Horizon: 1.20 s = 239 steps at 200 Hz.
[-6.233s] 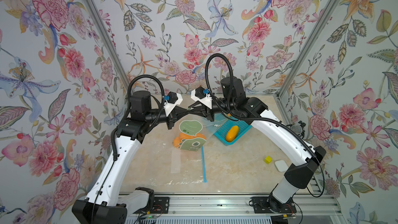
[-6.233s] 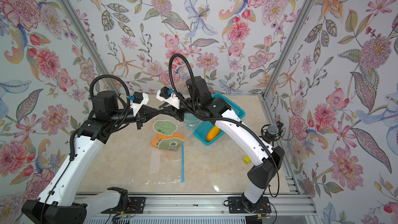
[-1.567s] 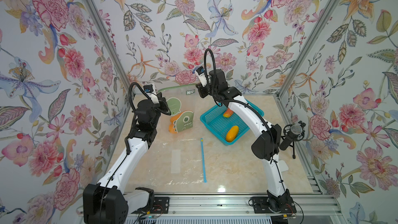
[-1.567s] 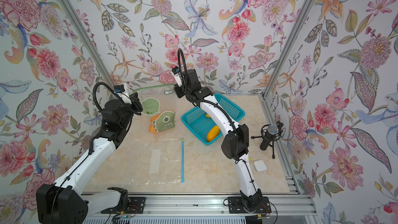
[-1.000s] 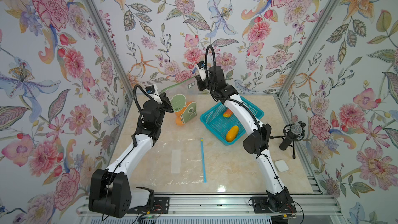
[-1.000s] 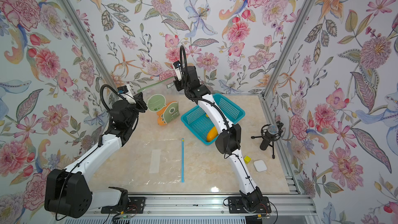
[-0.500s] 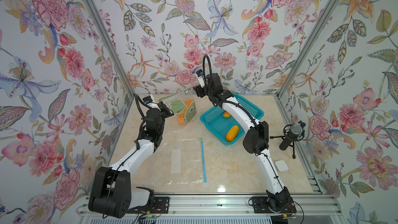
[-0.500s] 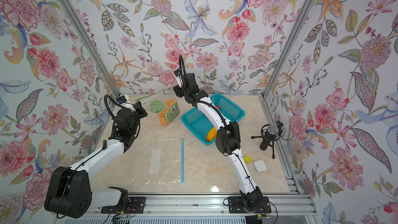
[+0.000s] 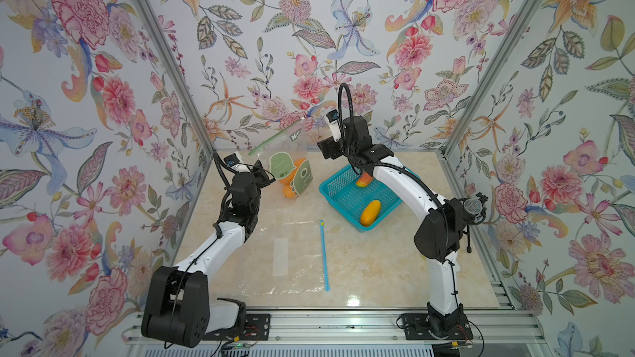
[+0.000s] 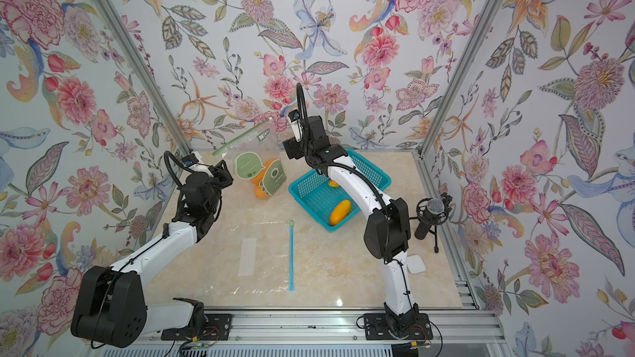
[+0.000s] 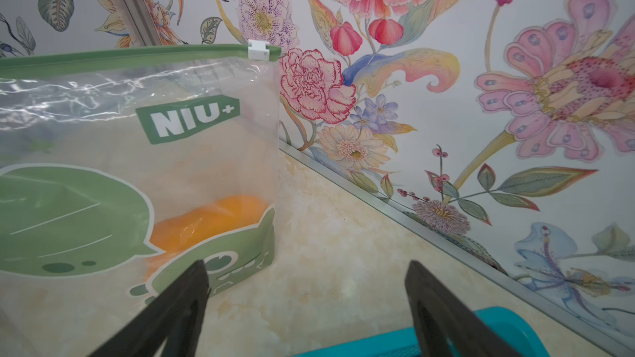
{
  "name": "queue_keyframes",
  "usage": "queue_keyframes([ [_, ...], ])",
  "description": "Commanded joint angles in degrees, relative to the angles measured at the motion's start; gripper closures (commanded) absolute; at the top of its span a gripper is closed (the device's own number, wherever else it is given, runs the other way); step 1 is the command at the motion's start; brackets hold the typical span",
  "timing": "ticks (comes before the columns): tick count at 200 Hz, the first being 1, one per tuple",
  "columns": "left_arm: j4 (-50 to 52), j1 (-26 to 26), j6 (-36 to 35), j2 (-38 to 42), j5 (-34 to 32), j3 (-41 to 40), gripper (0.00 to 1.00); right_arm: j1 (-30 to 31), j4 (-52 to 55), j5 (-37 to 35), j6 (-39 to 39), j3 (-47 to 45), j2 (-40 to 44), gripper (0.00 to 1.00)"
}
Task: Place the mango in a zip-top bag and seal the zipper
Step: Place the zipper food storage bag at the center of the board, then pick up the zipper food storage bag at the center of the board.
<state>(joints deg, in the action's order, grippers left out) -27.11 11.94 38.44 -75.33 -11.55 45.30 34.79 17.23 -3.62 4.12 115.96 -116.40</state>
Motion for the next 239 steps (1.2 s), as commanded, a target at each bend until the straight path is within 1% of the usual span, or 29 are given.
queue_keyframes([
  [1,0.7,-0.1,1.1,3.2,1.3,1.0,0.42,2.0,-0.4,-3.9,-4.2,-6.0,6.2,0.12],
  [4,0.7,-0.1,1.2,3.4,1.4,0.9,0.39,2.0,-0.3,-4.3,-4.6,-7.2,7.0,0.12],
  [9,0.8,-0.1,1.1,3.9,1.6,0.8,0.36,3.9,-0.4,-5.1,-5.4,-9.2,8.4,0.12],
  [25,1.9,-0.1,1.7,5.0,2.0,1.0,0.29,6.1,-0.2,-6.9,-9.7,-16.0,12.9,0.12],
  [48,3.6,-0.1,1.6,7.3,4.1,0.9,0.15,9.5,0.8,-12.0,-17.7,-26.9,19.7,0.12],
  [51,4.3,-0.1,1.6,7.7,4.3,1.0,0.13,9.9,1.0,-12.3,-19.2,-28.4,20.9,0.12],
  [56,5.0,-0.1,1.5,8.3,4.7,1.0,0.02,10.7,1.2,-12.7,-21.6,-31.0,22.6,0.13],
  [62,6.0,-0.1,1.3,9.2,5.1,0.9,0.01,11.5,1.4,-12.8,-24.4,-34.0,24.8,0.13],
  [87,11.5,0.4,0.7,13.6,4.5,-0.3,0.01,14.7,1.4,-9.8,-36.4,-46.9,32.5,0.15],
  [110,17.7,0.6,3.8,18.7,2.8,-3.7,0.02,18.8,1.5,-8.3,-42.7,-54.0,35.9,0.17],
  [126,21.1,2.0,6.8,22.0,3.1,-7.1,0.06,20.7,1.4,-7.1,-46.4,-57.5,36.7,0.16],
  [135,22.8,3.7,8.1,23.4,3.7,-9.2,0.1,21.0,1.3,-6.1,-48.4,-59.3,36.9,0.16],
  [143,24.5,5.7,9.3,24.3,3.9,-10.9,0.12,21.5,1.3,-5.5,-50.0,-60.7,37.1,0.17],
  [165,27.2,13.4,13.6,25.6,4.1,-17.0,0.19,22.7,0.1,-4.2,-51.8,-63.7,37.0,0.18],
  [179,28.3,17.1,17.3,25.3,3.9,-21.1,0.23,22.6,-1.8,-1.6,-52.4,-65.6,35.8,0.2],
  [186,28.3,18.4,18.9,24.9,4.2,-23.1,0.27,22.7,-3.5,-0.3,-52.8,-66.9,35.0,0.22],
  [194,27.8,19.1,20.5,24.6,4.8,-25.1,0.32,22.4,-5.9,1.6,-52.9,-67.8,34.0,0.24],
  [200,27.2,19.3,21.1,24.5,5.5,-26.3,0.34,22.2,-7.8,3.0,-52.8,-68.3,33.4,0.26],
  [211,26.1,19.4,21.2,24.4,6.1,-27.9,0.35,21.8,-11.2,4.5,-52.4,-68.8,32.3,0.3],
  [226,26.8,19.3,20.0,23.9,5.2,-27.9,0.35,20.2,-14.2,6.9,-52.2,-68.9,30.4,0.39],
  [239,26.4,19.3,18.2,22.8,5.3,-27.1,0.36,19.2,-14.3,6.3,-51.3,-68.6,29.5,0.46],
])
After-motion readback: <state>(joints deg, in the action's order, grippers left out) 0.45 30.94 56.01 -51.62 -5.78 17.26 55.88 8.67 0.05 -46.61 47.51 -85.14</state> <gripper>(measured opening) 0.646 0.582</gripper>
